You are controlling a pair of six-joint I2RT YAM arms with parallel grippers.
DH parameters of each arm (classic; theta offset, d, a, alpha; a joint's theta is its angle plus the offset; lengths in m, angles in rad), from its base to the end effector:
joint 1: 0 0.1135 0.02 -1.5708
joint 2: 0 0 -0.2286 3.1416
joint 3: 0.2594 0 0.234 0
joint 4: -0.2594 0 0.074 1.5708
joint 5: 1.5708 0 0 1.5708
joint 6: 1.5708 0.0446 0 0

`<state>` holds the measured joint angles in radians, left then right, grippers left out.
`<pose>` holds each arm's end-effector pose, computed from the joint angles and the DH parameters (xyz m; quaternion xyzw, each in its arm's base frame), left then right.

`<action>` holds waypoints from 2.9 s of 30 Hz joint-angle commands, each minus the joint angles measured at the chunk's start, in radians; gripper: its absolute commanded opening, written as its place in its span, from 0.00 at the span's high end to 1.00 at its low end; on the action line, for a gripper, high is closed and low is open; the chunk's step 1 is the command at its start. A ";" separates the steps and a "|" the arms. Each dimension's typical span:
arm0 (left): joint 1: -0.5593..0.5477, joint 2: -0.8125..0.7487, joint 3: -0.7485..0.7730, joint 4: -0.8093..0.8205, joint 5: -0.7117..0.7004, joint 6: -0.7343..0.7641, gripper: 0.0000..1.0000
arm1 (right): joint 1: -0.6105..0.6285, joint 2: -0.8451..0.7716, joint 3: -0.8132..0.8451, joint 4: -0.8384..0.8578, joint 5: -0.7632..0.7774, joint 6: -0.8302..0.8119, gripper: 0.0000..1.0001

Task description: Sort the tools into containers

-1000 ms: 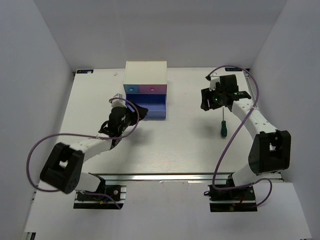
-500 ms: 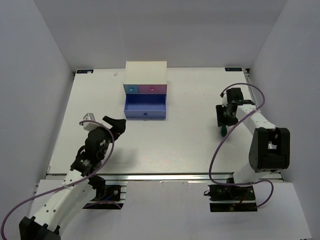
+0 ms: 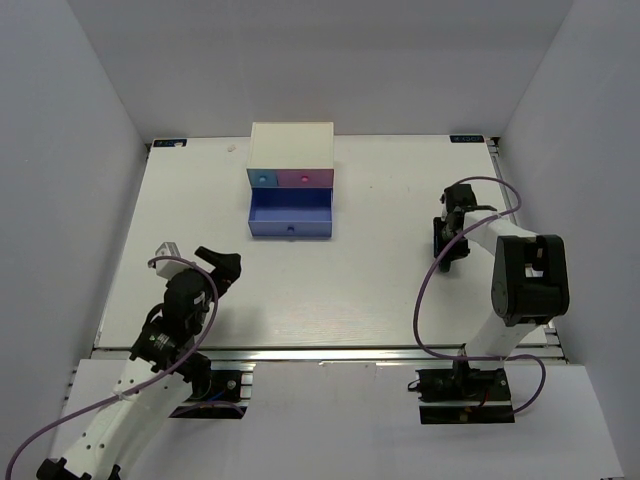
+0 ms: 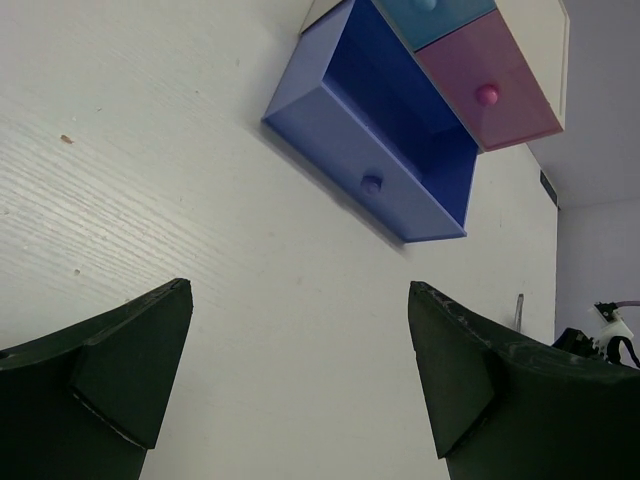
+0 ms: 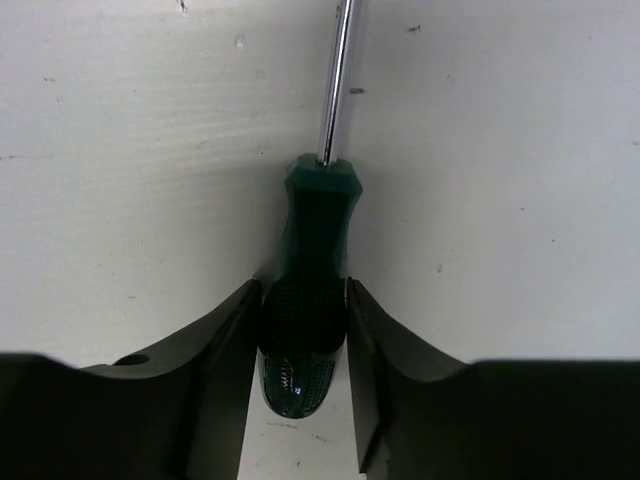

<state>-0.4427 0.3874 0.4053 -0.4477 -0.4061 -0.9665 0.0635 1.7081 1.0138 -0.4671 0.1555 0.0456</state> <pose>0.1322 -0.0432 0.2160 -0.3186 0.7680 -0.2133 0.5129 0.3103 0.0128 0.1331 0.0071 0.9763 -0.0649 0.2065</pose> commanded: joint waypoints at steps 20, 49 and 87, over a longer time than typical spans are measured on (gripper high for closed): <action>-0.001 -0.024 -0.002 -0.026 -0.011 -0.003 0.02 | 0.010 -0.140 0.071 0.065 -0.378 -0.113 1.00; -0.001 -0.113 0.032 -0.114 -0.043 -0.006 0.02 | 0.660 0.125 0.730 0.050 -0.372 -0.527 1.00; -0.001 0.476 -0.016 0.540 0.136 -0.382 0.84 | 0.556 0.248 0.928 0.053 -0.637 -0.897 0.54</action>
<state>-0.4427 0.7971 0.3916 -0.0460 -0.3141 -1.2304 0.6464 2.0380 1.9446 -0.5152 -0.3550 -0.7937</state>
